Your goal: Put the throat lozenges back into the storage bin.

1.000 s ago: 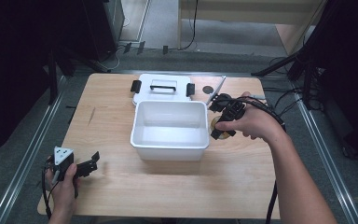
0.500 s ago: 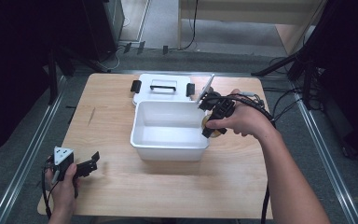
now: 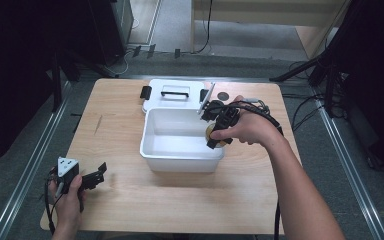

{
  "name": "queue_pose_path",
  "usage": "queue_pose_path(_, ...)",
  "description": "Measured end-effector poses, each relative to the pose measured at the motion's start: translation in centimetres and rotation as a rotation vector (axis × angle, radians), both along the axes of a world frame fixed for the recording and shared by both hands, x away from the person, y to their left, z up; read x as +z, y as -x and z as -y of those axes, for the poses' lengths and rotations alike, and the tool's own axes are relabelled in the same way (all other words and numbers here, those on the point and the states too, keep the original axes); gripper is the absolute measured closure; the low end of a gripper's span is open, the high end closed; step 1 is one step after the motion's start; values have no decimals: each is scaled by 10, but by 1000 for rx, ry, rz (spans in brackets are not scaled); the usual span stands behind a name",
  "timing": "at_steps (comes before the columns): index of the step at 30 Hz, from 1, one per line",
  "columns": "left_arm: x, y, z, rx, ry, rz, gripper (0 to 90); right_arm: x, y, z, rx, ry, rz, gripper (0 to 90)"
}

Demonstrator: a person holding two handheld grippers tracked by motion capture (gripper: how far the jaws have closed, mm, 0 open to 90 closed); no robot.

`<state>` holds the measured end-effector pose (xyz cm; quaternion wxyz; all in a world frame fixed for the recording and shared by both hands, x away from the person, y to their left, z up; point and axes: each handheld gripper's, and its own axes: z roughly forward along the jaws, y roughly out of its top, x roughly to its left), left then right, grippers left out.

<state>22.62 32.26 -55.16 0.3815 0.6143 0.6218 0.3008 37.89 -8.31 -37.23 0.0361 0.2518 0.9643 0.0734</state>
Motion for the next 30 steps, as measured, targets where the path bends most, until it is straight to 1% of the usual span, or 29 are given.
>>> queue_pose_path(1,0,0,0,0,1,0,0,-1,0,-3,35,-3,9,205)
queue_pose_path(2,0,0,0,-1,2,0,0,-2,1,-4,53,-6,14,205)
queue_pose_path(4,0,0,0,-1,2,0,0,-2,1,-5,77,-7,22,205)
queue_pose_path(9,0,0,0,-1,2,2,0,-6,3,-6,167,-10,48,205)
queue_pose_path(10,0,0,0,-1,2,2,0,-6,3,-6,167,-10,48,205)
queue_pose_path(11,0,0,0,-1,1,1,0,-8,4,-6,214,-16,60,205)
queue_pose_path(13,0,0,0,-1,2,2,0,-10,3,-6,254,-25,65,205)
queue_pose_path(14,0,0,0,-1,2,2,0,-10,3,-6,254,-25,65,205)
queue_pose_path(15,0,0,0,-2,0,0,0,-12,4,-6,289,-31,69,205)
queue_pose_path(18,0,0,0,-1,0,0,0,-13,4,-6,301,-30,75,205)
queue_pose_path(19,0,0,0,0,0,2,0,-14,3,-7,320,-27,79,205)
queue_pose_path(20,0,0,0,0,0,2,0,-14,3,-7,320,-27,79,205)
queue_pose_path(21,0,0,0,-1,0,3,0,-16,2,-7,340,-26,83,205)
queue_pose_path(23,0,0,0,-2,1,2,0,-17,2,-7,344,-25,85,204)
queue_pose_path(24,0,0,0,-2,2,3,0,-20,3,-7,379,-20,89,204)
queue_pose_path(26,0,0,0,-2,2,3,0,-21,3,-7,384,-17,92,204)
queue_pose_path(27,0,0,0,-2,1,2,0,-24,2,-7,405,-6,101,204)
queue_pose_path(28,0,0,0,-2,1,2,0,-25,2,-7,405,2,106,204)
queue_pose_path(30,0,0,0,-1,2,4,0,-26,2,-7,414,1,109,204)
